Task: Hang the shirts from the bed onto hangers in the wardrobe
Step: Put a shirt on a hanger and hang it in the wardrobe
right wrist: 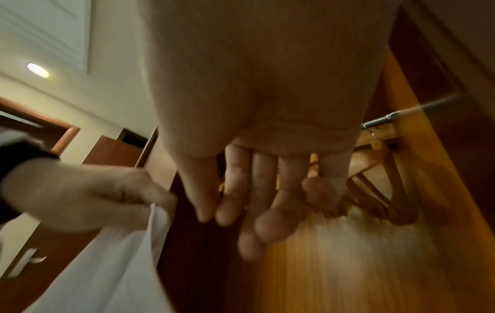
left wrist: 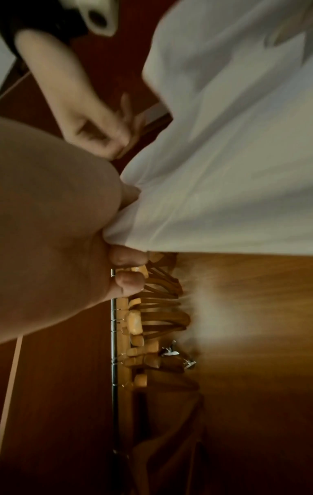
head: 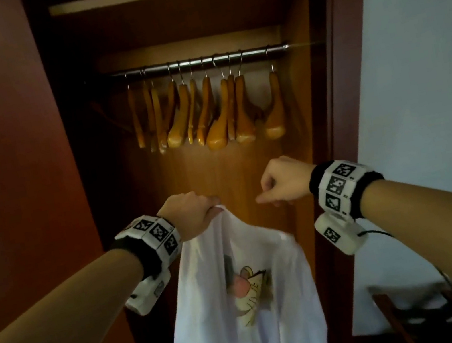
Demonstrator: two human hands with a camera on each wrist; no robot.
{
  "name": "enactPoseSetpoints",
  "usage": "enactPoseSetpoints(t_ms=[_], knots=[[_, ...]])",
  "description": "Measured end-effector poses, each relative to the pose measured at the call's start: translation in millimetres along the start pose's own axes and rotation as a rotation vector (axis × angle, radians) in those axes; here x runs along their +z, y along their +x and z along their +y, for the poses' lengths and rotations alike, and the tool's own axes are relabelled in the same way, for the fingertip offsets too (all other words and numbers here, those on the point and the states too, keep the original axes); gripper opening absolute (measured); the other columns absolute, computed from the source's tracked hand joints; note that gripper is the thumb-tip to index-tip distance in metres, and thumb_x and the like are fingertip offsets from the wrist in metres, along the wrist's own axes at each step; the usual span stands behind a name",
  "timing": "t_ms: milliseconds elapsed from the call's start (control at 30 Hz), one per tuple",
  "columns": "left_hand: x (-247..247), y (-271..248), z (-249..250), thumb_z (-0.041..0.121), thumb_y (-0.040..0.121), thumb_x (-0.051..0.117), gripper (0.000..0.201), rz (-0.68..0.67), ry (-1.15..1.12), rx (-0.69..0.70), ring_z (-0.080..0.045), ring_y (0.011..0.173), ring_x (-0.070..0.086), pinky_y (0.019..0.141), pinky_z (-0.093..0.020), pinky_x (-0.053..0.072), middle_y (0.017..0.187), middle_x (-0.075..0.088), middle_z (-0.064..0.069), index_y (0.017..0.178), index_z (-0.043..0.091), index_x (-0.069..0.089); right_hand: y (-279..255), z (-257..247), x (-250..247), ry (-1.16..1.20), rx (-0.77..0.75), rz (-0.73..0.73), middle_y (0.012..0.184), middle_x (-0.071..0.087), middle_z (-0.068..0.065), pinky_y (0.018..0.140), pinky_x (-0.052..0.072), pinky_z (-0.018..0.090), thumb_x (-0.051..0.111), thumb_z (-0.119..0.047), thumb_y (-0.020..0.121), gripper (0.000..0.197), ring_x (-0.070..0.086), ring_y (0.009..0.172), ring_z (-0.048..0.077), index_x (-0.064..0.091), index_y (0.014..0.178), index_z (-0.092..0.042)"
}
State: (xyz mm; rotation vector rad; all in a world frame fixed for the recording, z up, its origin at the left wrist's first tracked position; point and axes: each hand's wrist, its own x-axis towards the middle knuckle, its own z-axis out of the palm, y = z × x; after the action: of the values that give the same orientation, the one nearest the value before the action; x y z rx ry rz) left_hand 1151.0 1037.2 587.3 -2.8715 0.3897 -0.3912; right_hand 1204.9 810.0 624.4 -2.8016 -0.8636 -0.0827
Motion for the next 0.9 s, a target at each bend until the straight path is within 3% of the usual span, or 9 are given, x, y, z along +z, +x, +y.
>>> enactPoseSetpoints(t_ms=[100, 200, 300, 367, 433, 533, 667, 800, 900], knots=[[-5.8, 50.8, -14.1, 0.040, 0.106, 0.029, 0.034, 0.042, 0.056, 0.057, -0.024, 0.095, 0.065, 0.079, -0.036, 0.051, 0.101, 0.068, -0.001, 0.129, 0.028, 0.051, 55.1, 19.2, -49.2, 0.061, 0.113, 0.363, 0.075, 0.065, 0.003, 0.082, 0.055, 0.039, 0.065, -0.035, 0.091, 0.031, 0.065, 0.079, 0.019, 0.064, 0.066, -0.017], [-0.6, 96.7, -18.7, 0.040, 0.105, 0.032, 0.032, 0.074, 0.086, 0.121, -0.024, 0.101, 0.065, 0.077, -0.033, 0.047, 0.109, 0.068, -0.001, 0.129, 0.030, 0.051, 104.0, 39.0, -91.4, 0.060, 0.292, 0.550, 0.079, 0.059, 0.006, 0.057, 0.049, 0.031, 0.061, -0.034, 0.094, 0.028, 0.060, 0.071, 0.021, 0.059, 0.077, -0.012], [12.1, 130.4, -19.4, 0.041, 0.105, 0.034, 0.030, 0.090, 0.059, 0.187, -0.022, 0.100, 0.064, 0.078, -0.032, 0.048, 0.108, 0.067, 0.000, 0.125, 0.030, 0.052, 145.1, 59.7, -104.0, -0.020, 0.475, 0.525, 0.080, 0.055, 0.006, 0.046, 0.036, 0.026, 0.059, -0.038, 0.095, 0.034, 0.050, 0.060, 0.018, 0.053, 0.075, -0.010], [22.3, 145.0, -21.8, 0.040, 0.105, 0.035, 0.031, 0.080, 0.063, 0.239, -0.020, 0.100, 0.064, 0.077, -0.030, 0.046, 0.109, 0.067, 0.002, 0.127, 0.031, 0.054, 166.4, 69.9, -100.4, -0.094, 0.546, 0.431, 0.091, 0.063, 0.006, 0.051, 0.042, 0.027, 0.058, -0.034, 0.096, 0.025, 0.051, 0.062, 0.019, 0.061, 0.087, -0.011], [31.4, 155.5, -26.8, 0.040, 0.105, 0.036, 0.032, 0.070, 0.071, 0.298, -0.019, 0.099, 0.064, 0.077, -0.030, 0.046, 0.110, 0.068, 0.003, 0.129, 0.030, 0.055, 184.3, 77.4, -95.6, -0.153, 0.577, 0.311, 0.115, 0.065, 0.012, 0.075, 0.054, 0.035, 0.053, -0.031, 0.099, 0.025, 0.061, 0.085, 0.025, 0.062, 0.108, -0.010], [39.1, 166.4, -34.9, 0.040, 0.106, 0.034, 0.033, 0.056, 0.084, 0.350, -0.021, 0.101, 0.063, 0.075, -0.029, 0.041, 0.113, 0.067, 0.001, 0.131, 0.029, 0.053, 201.3, 83.4, -95.9, -0.089, 0.594, 0.221, 0.137, 0.052, 0.019, 0.103, 0.044, 0.039, 0.044, -0.036, 0.103, 0.047, 0.053, 0.124, 0.035, 0.050, 0.136, -0.002], [42.1, 174.7, -45.4, 0.040, 0.106, 0.032, 0.034, 0.066, 0.108, 0.372, -0.023, 0.103, 0.063, 0.074, -0.030, 0.039, 0.115, 0.067, -0.001, 0.131, 0.028, 0.052, 209.1, 81.1, -98.9, -0.126, 0.660, 0.161, 0.137, 0.051, 0.016, 0.102, 0.046, 0.042, 0.053, -0.029, 0.099, 0.047, 0.053, 0.122, 0.036, 0.047, 0.139, -0.004], [41.2, 175.4, -56.9, 0.039, 0.106, 0.032, 0.032, 0.079, 0.069, 0.401, -0.022, 0.097, 0.063, 0.072, -0.029, 0.038, 0.106, 0.067, -0.001, 0.125, 0.026, 0.054, 203.5, 70.9, -107.0, -0.006, 0.602, 0.291, 0.124, 0.060, 0.018, 0.077, 0.045, 0.032, 0.043, -0.024, 0.102, 0.027, 0.056, 0.092, 0.028, 0.056, 0.108, -0.002], [41.3, 169.2, -62.7, 0.039, 0.105, 0.032, 0.029, 0.092, 0.055, 0.429, -0.021, 0.093, 0.062, 0.070, -0.030, 0.037, 0.101, 0.067, -0.001, 0.120, 0.026, 0.054, 191.7, 60.8, -113.8, 0.087, 0.596, 0.409, 0.118, 0.059, 0.018, 0.076, 0.045, 0.032, 0.044, -0.024, 0.101, 0.032, 0.058, 0.097, 0.032, 0.056, 0.117, 0.002]])
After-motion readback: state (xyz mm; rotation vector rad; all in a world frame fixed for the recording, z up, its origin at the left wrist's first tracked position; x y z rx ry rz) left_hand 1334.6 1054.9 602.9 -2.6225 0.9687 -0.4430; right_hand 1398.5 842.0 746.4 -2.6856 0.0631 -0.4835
